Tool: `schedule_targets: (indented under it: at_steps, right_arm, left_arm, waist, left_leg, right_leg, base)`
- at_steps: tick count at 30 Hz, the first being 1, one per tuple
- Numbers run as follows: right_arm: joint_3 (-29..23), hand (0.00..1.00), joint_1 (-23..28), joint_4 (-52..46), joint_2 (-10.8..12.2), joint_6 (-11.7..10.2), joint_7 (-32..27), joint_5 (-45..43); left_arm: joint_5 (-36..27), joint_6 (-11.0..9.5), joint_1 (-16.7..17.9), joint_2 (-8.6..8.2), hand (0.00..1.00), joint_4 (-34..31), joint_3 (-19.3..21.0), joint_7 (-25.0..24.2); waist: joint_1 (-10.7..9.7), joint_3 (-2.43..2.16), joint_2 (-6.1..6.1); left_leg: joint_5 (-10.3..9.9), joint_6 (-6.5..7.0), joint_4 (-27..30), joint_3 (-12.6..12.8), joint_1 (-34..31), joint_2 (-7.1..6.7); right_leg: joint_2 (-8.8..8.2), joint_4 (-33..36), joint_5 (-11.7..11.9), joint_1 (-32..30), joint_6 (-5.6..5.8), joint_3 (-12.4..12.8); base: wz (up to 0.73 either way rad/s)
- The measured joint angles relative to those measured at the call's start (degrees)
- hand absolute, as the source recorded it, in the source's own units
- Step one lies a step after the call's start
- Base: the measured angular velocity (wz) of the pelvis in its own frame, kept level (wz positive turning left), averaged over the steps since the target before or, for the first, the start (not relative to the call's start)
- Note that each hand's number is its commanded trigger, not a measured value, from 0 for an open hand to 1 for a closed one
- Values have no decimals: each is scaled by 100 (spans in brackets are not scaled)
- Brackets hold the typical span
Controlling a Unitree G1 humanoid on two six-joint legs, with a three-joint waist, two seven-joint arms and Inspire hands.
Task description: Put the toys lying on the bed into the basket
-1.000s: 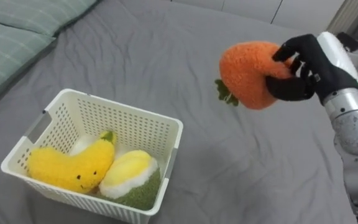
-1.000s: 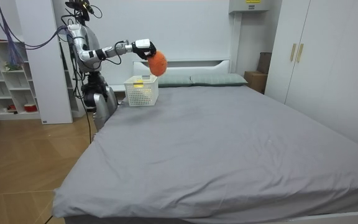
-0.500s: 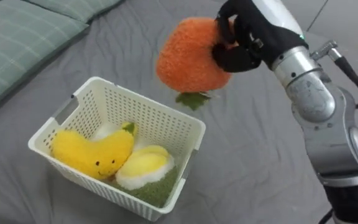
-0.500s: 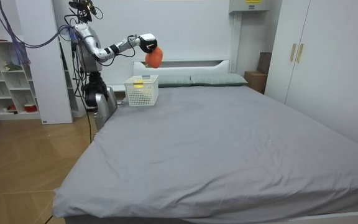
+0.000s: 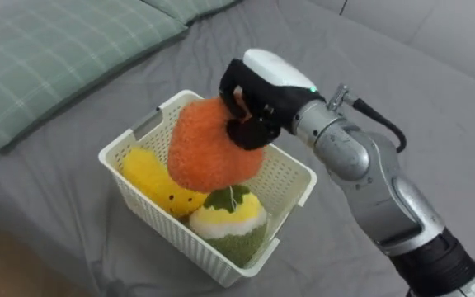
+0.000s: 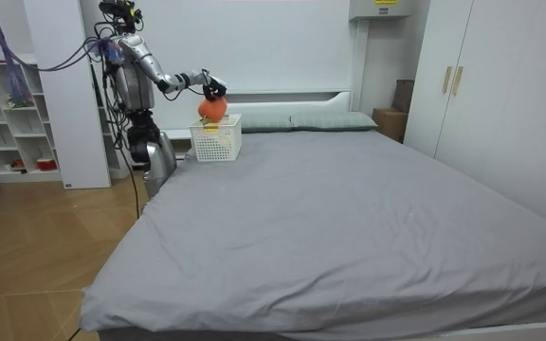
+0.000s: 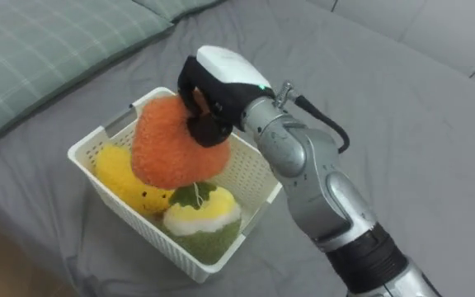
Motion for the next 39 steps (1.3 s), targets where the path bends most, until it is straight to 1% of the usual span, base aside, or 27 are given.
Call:
schedule_targets:
  at_steps: [1,2,4,7,13,16,23,26,29,30,32,33,34,35,36,37,38,39]
  right_arm:
    - [0,42,0,175,3,4,-2,-43]
    - [0,0,0,339,10,3,-2,-94]
    - [0,0,3,547,22,6,0,-218]
    - [-1,0,4,871,15,8,-38,-244]
    - [-1,0,14,1534,14,1,-263,-245]
    - [-1,0,16,1766,8,7,-296,-247]
    - [-14,0,19,1769,-26,-26,-320,-227]
    - [-26,0,35,1768,-84,-132,-314,-215]
    - [-39,0,40,1768,-145,-181,-334,-202]
    - [-56,0,63,1764,-159,-189,-353,-194]
    - [-219,0,187,1694,-155,-247,-358,-57]
    - [-319,0,231,1696,-152,-270,-384,183]
    - [-397,0,253,1699,-152,-273,-416,372]
    - [-457,0,278,1699,-152,-292,-432,425]
    - [-618,0,351,1699,-152,-328,-480,520]
    - [-845,0,455,1699,-151,-362,-529,702]
    - [-979,0,506,1699,-151,-380,-533,804]
    - [-1223,0,577,1694,-159,-380,-572,1111]
  left_arm:
    - [72,4,-30,4,0,-3,-2,2]
    - [196,11,-55,17,0,-9,-2,2]
    - [269,27,-62,49,0,-18,0,3]
    - [263,111,-69,113,0,-92,-3,81]
    - [263,117,-227,113,0,-98,-64,190]
    - [283,117,-316,111,0,-97,-63,190]
    - [267,101,-396,110,0,-18,-64,245]
    - [265,93,-394,103,0,23,-64,256]
    - [265,73,-396,94,0,20,-62,255]
    - [258,72,-395,91,0,12,-58,255]
    - [255,72,-388,56,0,-10,-50,253]
    - [244,72,-387,35,0,-31,-79,252]
    - [228,63,-383,28,0,-60,-110,252]
    - [228,61,-382,25,0,-74,-110,255]
    - [220,57,-373,26,0,-126,-109,260]
    - [155,37,-362,27,0,-142,-110,282]
    - [147,34,-356,18,0,-144,-101,300]
    - [138,30,-341,-9,0,-146,-67,321]
  waist:
    - [61,1,-13]
    - [77,0,-30]
    - [77,12,-27]
    - [76,3,-39]
    - [66,-7,-60]
    - [56,-3,-66]
    - [-51,1,-97]
    - [-101,2,-96]
    - [-143,16,-73]
    - [-153,32,-51]
    - [-150,31,-35]
    - [-187,27,-9]
    - [-273,29,10]
    - [-305,27,19]
    - [-397,24,29]
    - [-437,21,54]
    - [-447,14,72]
    - [-499,2,114]
  left_leg:
    - [16,-3,0,-3,-42,-4]
    - [38,-5,0,-26,-88,-12]
    - [48,-2,2,-41,-108,-21]
    - [49,-2,0,-37,-151,-21]
    - [71,2,-15,-30,-159,-22]
    - [71,2,-16,-20,-158,-22]
    - [70,2,-25,0,-154,-19]
    - [70,2,-12,10,-153,-19]
    - [70,2,-4,27,-142,-17]
    - [70,2,-5,52,-119,-11]
    - [63,8,-24,145,-69,4]
    - [61,12,-26,171,-62,5]
    - [62,13,-26,178,-52,5]
    - [63,14,-26,190,-44,5]
    - [63,14,-30,196,-22,6]
    - [62,17,-63,266,40,21]
    - [52,26,-64,315,59,32]
    - [48,29,-81,377,89,43]
  right_leg:
    - [0,4,0,-48,0,13]
    - [-5,7,0,-79,0,-7]
    - [-10,7,0,-92,0,-45]
    - [-11,10,0,-133,0,-41]
    - [-13,0,-1,-148,1,-35]
    - [-13,-3,-1,-148,2,-32]
    - [-9,-2,-1,-165,2,16]
    - [-10,-1,0,-169,2,28]
    - [-9,-1,0,-167,2,55]
    - [-8,0,0,-165,2,79]
    - [-6,2,0,-151,2,164]
    - [-7,2,1,-150,4,187]
    - [-7,2,6,-146,10,205]
    - [-7,3,6,-145,11,219]
    - [-5,6,6,-131,11,246]
    - [0,10,7,-119,12,385]
    - [3,11,8,-116,14,441]
    - [10,16,9,-118,15,497]
  base:
    - [15]
    - [9]
    - [7]
    - [0]
    - [0]
    - [0]
    - [-1]
    - [0]
    - [-2]
    - [-13]
    - [-18]
    - [-10]
    - [-8]
    - [-4]
    - [-11]
    - [-18]
    - [-29]
    - [-32]
